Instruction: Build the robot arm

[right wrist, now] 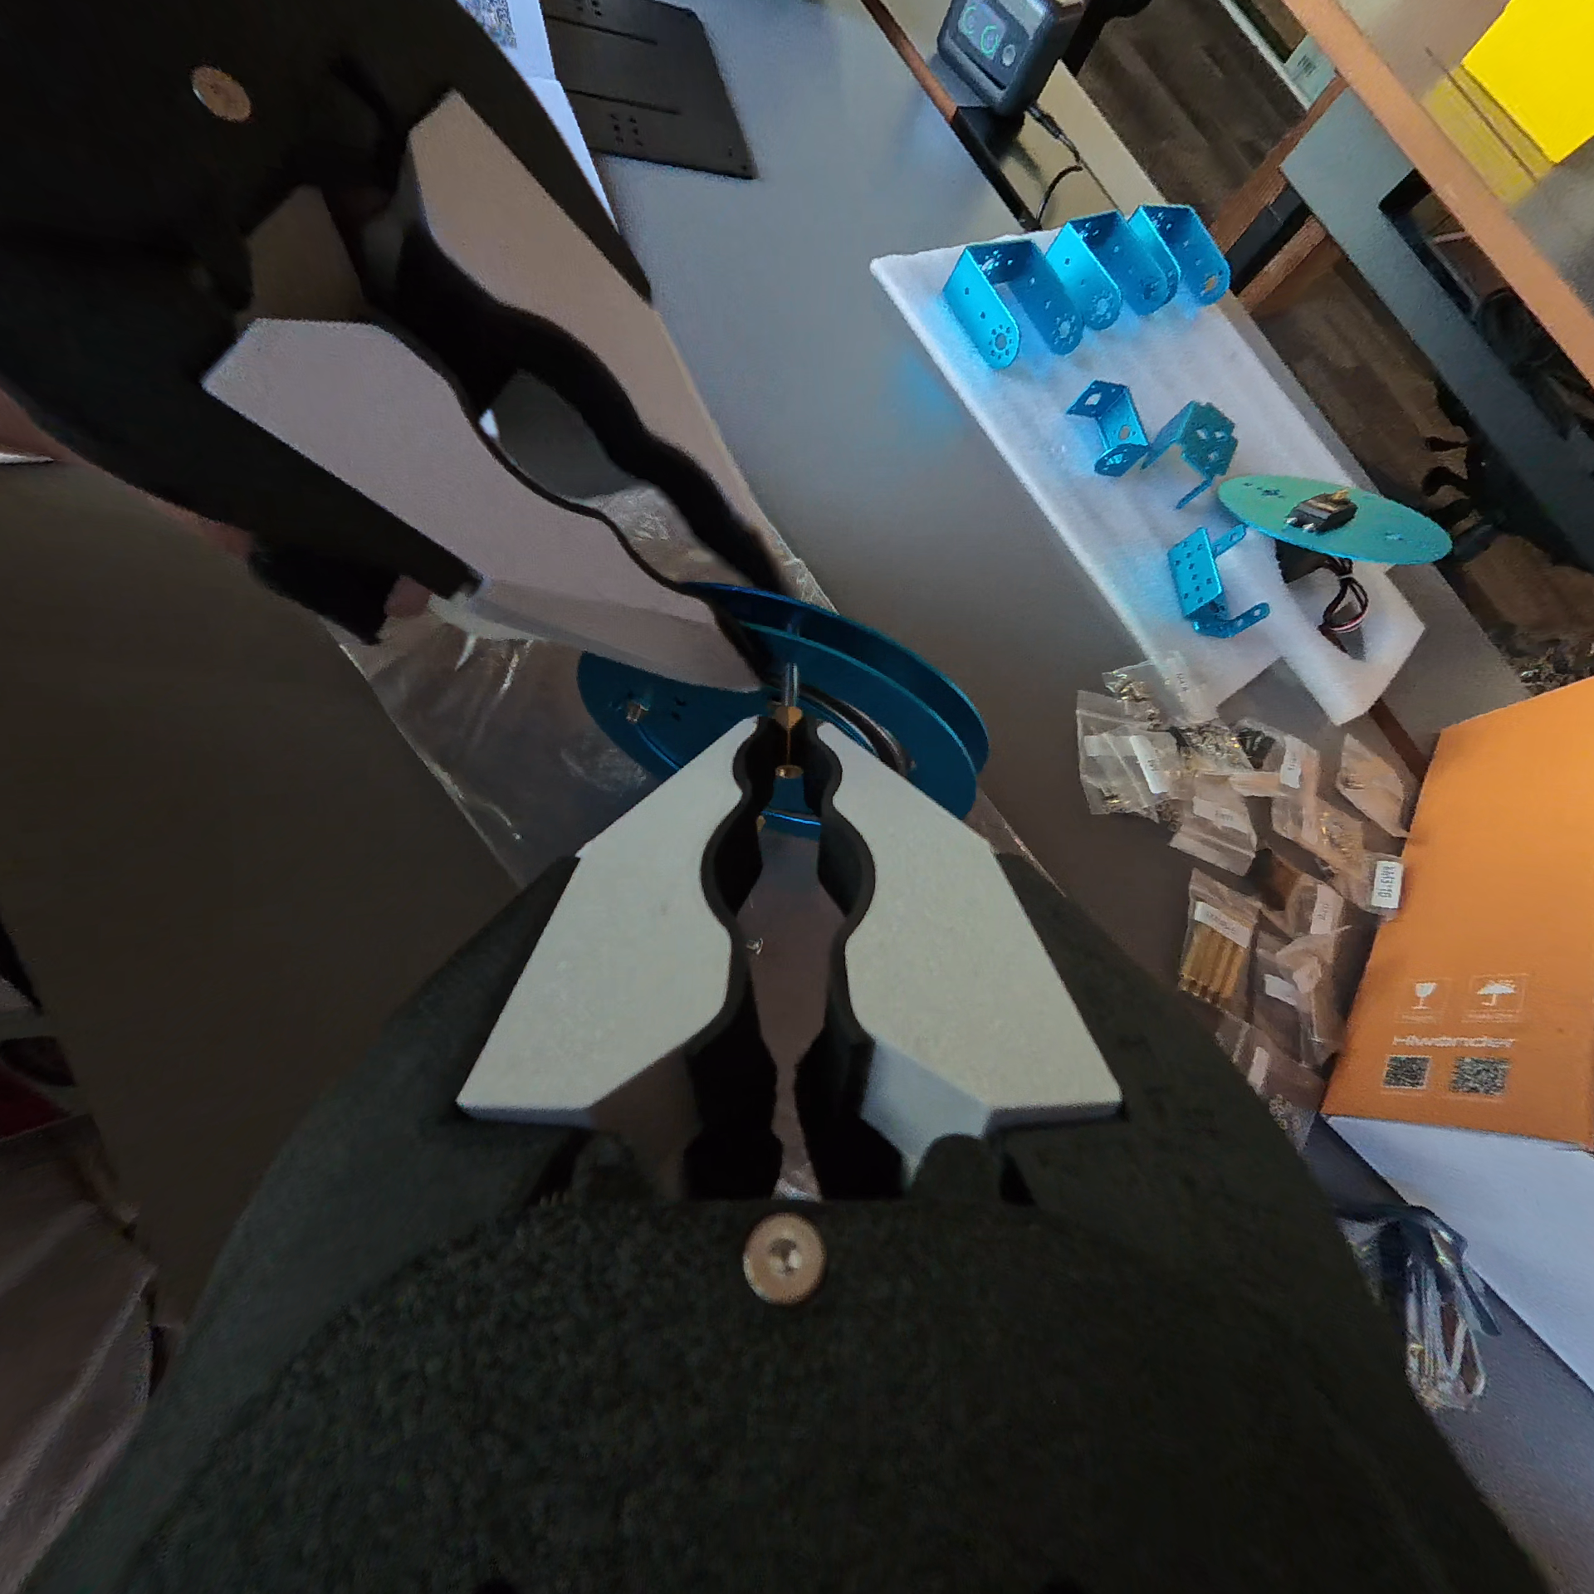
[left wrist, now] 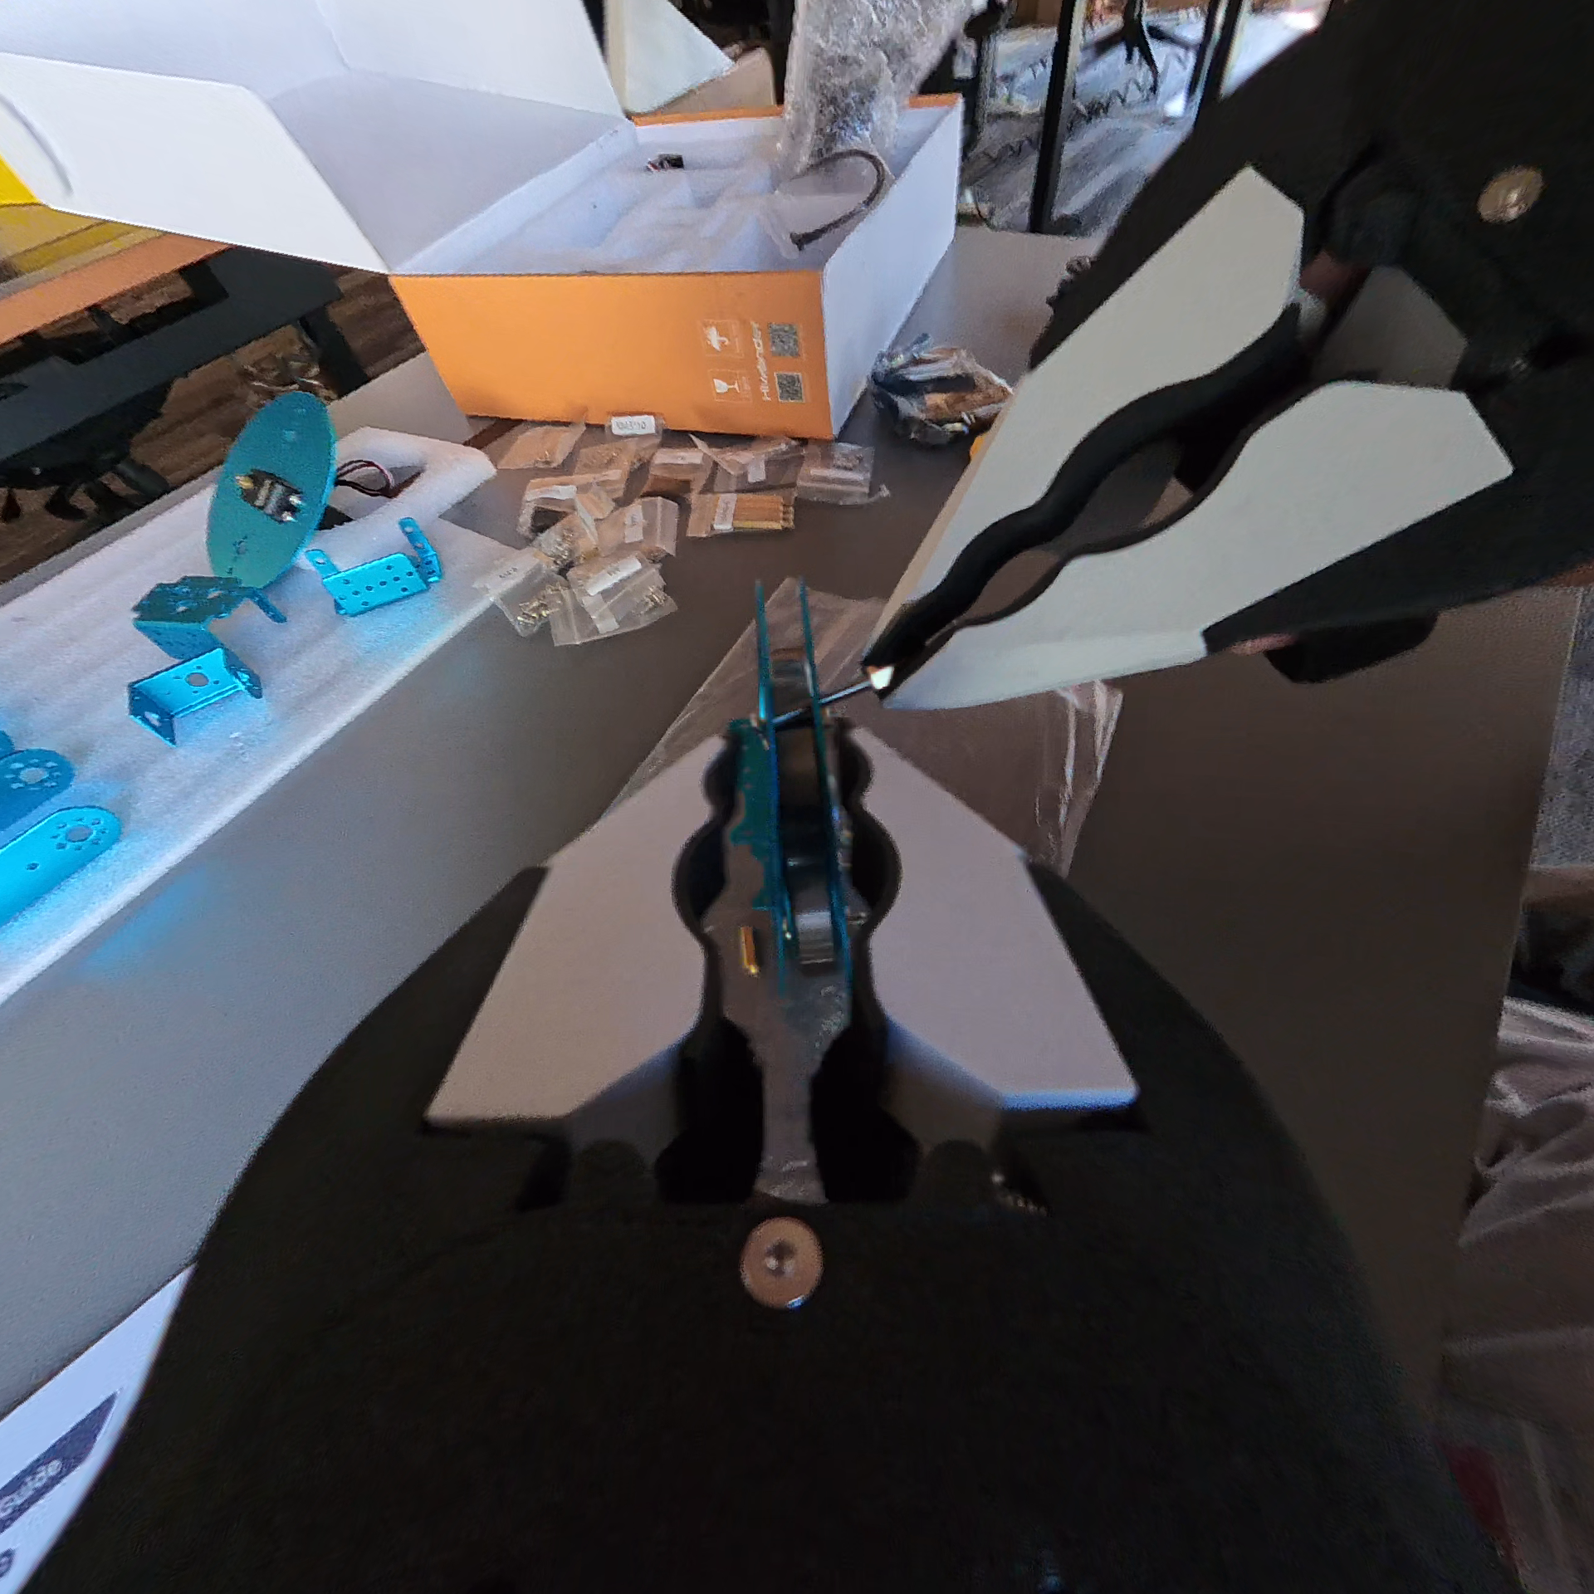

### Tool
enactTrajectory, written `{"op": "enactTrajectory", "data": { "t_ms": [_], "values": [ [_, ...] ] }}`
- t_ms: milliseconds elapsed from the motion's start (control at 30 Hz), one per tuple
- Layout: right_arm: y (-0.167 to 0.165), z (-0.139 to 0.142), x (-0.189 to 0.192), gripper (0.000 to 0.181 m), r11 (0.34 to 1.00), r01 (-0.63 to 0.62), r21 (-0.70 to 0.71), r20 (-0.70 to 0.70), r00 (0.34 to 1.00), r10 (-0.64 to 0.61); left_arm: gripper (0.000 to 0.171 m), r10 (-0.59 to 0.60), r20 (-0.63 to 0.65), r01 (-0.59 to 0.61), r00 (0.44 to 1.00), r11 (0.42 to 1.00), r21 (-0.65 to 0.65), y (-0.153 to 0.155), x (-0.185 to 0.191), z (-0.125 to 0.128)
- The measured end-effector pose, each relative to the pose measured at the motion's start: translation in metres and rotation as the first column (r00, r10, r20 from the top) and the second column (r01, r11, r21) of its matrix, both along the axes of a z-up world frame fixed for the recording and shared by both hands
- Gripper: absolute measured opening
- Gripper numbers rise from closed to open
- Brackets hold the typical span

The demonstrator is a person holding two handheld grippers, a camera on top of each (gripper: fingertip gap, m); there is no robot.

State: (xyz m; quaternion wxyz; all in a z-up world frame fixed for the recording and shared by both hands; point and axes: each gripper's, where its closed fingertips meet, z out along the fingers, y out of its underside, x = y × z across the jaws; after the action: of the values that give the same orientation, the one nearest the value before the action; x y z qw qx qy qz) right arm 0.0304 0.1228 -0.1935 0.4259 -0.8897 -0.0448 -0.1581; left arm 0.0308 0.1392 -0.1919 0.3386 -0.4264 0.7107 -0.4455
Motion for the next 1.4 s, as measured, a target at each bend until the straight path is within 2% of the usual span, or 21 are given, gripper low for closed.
{"op": "enactTrajectory", "data": {
  "t_ms": [33, 100, 267, 400, 500, 667, 767, 867, 967, 1033, 1100, 1167, 1200, 1233, 1267, 1300, 1333, 1367, 1400],
  "values": [
    [0.0, 0.0, 0.001, 0.005, 1.0, -0.004, -0.001, 0.004, 1.0, 0.004, 0.034, 0.018, 0.016, -0.018, 1.0, 1.0, -0.008, 0.004, 0.001, 0.003],
    [0.001, 0.0, 0.0, 0.005, 1.0, -0.022, -0.009, 0.004, 1.0, 0.022, 0.04, 0.026, 0.029, -0.026, 0.999, 1.0, 0.001, 0.008, 0.002, 0.006],
    [0.002, 0.0, -0.001, 0.005, 0.999, -0.042, -0.01, -0.024, 0.999, 0.041, 0.04, -0.038, -0.004, 0.038, 0.999, 0.999, -0.008, 0.002, 0.003, 0.003],
    [0.001, -0.001, 0.002, 0.005, 0.999, -0.044, -0.01, -0.031, 0.999, 0.044, 0.037, -0.055, -0.027, 0.055, 0.998, 0.998, 0.018, -0.001, 0.004, -0.003],
    [0.001, -0.001, 0.001, 0.005, 0.997, -0.07, -0.011, -0.046, 0.997, 0.07, 0.021, -0.064, -0.018, 0.065, 0.998, 0.998, 0.019, -0.006, 0.004, -0.002],
    [0.003, -0.001, 0.002, 0.005, 0.997, -0.078, -0.006, -0.055, 0.995, 0.078, 0.016, -0.031, -0.002, 0.031, 1.0, 0.993, 0.117, -0.002, 0.005, -0.003],
    [0.003, -0.001, 0.003, 0.005, 0.999, -0.047, 0.014, -0.074, 0.996, 0.048, 0.016, -0.009, -0.008, 0.01, 1.0, 0.994, 0.106, -0.002, 0.007, -0.003],
    [-0.002, 0.001, 0.006, 0.01, 1.0, -0.018, -0.003, 0.1, 0.995, 0.018, 0.016, -0.009, -0.01, 0.01, 1.0, 0.994, 0.109, -0.005, 0.006, -0.003],
    [-0.004, 0.004, 0.008, 0.013, 0.999, -0.02, -0.041, 0.394, 0.918, 0.034, 0.015, -0.012, -0.014, 0.013, 1.0, 0.993, 0.116, -0.005, 0.006, -0.003],
    [-0.002, 0.0, 0.007, 0.005, 0.997, -0.031, -0.075, 0.483, 0.873, 0.063, 0.015, -0.018, -0.017, 0.02, 1.0, 0.993, 0.118, -0.006, 0.005, -0.003],
    [0.0, -0.001, 0.009, 0.004, 0.996, -0.034, -0.086, 0.516, 0.854, 0.073, 0.015, -0.007, -0.016, 0.009, 1.0, 0.992, 0.125, -0.004, 0.006, -0.003],
    [0.001, -0.002, 0.009, 0.004, 0.995, -0.031, -0.093, 0.442, 0.894, 0.069, 0.015, 0.001, -0.013, 0.001, 1.0, 0.992, 0.125, -0.004, 0.006, -0.003],
    [0.001, -0.002, 0.008, 0.004, 0.997, -0.028, -0.075, 0.34, 0.939, 0.052, 0.015, 0.003, -0.01, -0.002, 1.0, 0.993, 0.122, -0.003, 0.006, -0.003],
    [0.002, -0.004, 0.006, 0.004, 0.999, -0.019, -0.039, 0.164, 0.986, 0.026, 0.015, 0.004, -0.007, -0.003, 1.0, 0.993, 0.115, -0.003, 0.005, -0.004],
    [0.002, -0.005, 0.003, 0.004, 1.0, -0.002, 0.007, -0.083, 0.997, 0.003, 0.015, 0.002, -0.005, -0.001, 1.0, 0.994, 0.105, -0.003, 0.005, -0.004],
    [0.003, -0.005, -0.002, 0.004, 0.998, 0.029, 0.048, -0.374, 0.928, -0.008, 0.015, -0.002, -0.004, 0.002, 1.0, 0.995, 0.099, -0.003, 0.004, -0.004],
    [0.003, -0.005, -0.007, 0.004, 0.996, 0.052, 0.072, -0.63, 0.777, 0.005, 0.015, -0.005, -0.001, 0.005, 1.0, 0.995, 0.099, -0.003, 0.003, -0.004],
    [0.003, -0.004, -0.01, 0.004, 0.993, 0.078, 0.088, -0.808, 0.588, 0.025, 0.015, -0.002, 0.003, 0.001, 1.0, 0.995, 0.103, -0.003, 0.003, -0.004],
    [0.004, -0.002, -0.011, 0.004, 0.989, 0.104, 0.101, -0.911, 0.41, 0.05, 0.016, 0.005, 0.007, -0.006, 1.0, 0.994, 0.107, -0.003, 0.003, -0.004]
  ]
}}
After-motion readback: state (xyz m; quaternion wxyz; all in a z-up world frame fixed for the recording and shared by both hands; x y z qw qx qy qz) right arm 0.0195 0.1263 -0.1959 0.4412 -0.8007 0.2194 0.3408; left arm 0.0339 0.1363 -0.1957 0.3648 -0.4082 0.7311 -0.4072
